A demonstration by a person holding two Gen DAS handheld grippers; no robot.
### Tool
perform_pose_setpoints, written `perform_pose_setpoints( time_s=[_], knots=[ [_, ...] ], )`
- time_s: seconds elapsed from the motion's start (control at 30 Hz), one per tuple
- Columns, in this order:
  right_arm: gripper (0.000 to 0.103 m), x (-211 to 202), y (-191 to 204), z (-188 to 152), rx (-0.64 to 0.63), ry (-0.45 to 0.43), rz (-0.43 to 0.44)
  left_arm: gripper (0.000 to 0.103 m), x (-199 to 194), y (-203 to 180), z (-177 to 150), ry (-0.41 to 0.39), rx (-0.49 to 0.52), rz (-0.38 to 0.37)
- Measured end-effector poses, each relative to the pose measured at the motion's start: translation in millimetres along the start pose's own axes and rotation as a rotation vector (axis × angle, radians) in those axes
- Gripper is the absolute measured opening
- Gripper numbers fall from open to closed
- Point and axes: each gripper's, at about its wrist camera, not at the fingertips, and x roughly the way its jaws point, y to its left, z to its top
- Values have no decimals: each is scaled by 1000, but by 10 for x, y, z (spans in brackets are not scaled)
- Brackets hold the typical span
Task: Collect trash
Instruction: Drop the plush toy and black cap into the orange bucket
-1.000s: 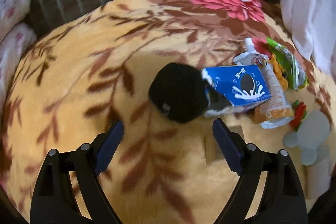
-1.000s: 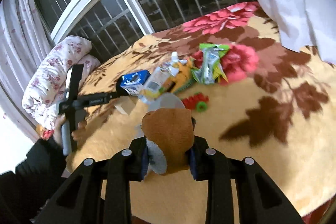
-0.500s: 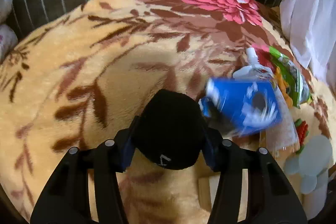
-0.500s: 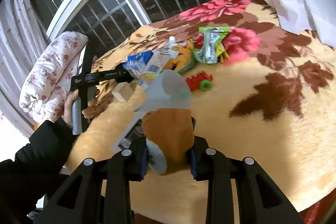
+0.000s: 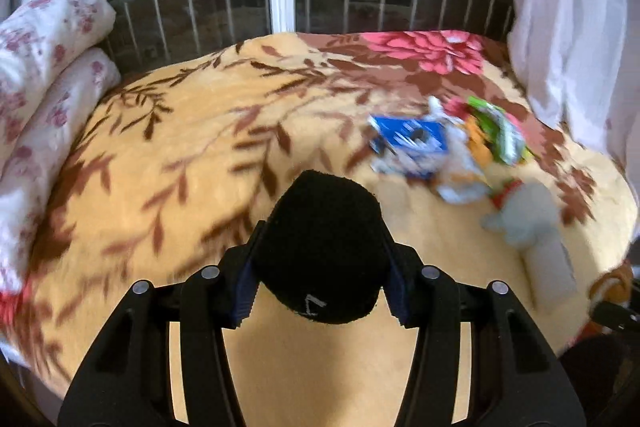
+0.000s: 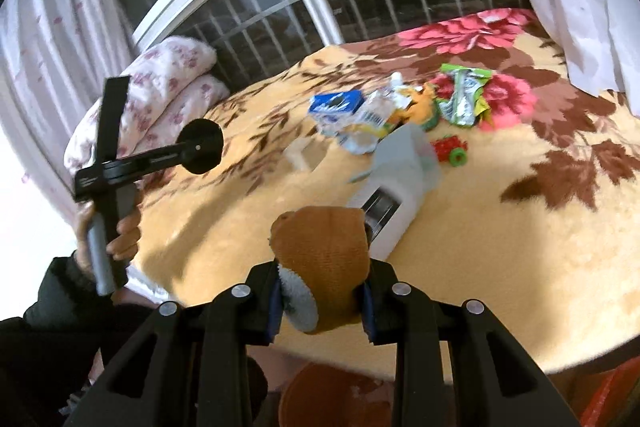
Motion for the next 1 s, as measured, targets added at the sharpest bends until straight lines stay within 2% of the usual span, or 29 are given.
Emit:
perform_pose_setpoints(
  time_s=[0.27,0.5,0.67,0.77,1.0],
  knots=[
    [30,-235,169,-504,-27,56,-25,51,-358,-526,-901,66,20,-19],
    [30,-266,121,-1090,3,149,-67,51,-397,-891,-1580,159,29,-90],
    [30,-92,117,-1461,4,239,-103,51,-193,-1136,-2023,252,90,-121],
    [30,65,91,-1641,8,294,-126,51,59,-1176,-2266,342,88,-136],
    [30,374,-108,-1811,75,386,-134,51,401,-1140,-2483,469,97,-129]
  ],
)
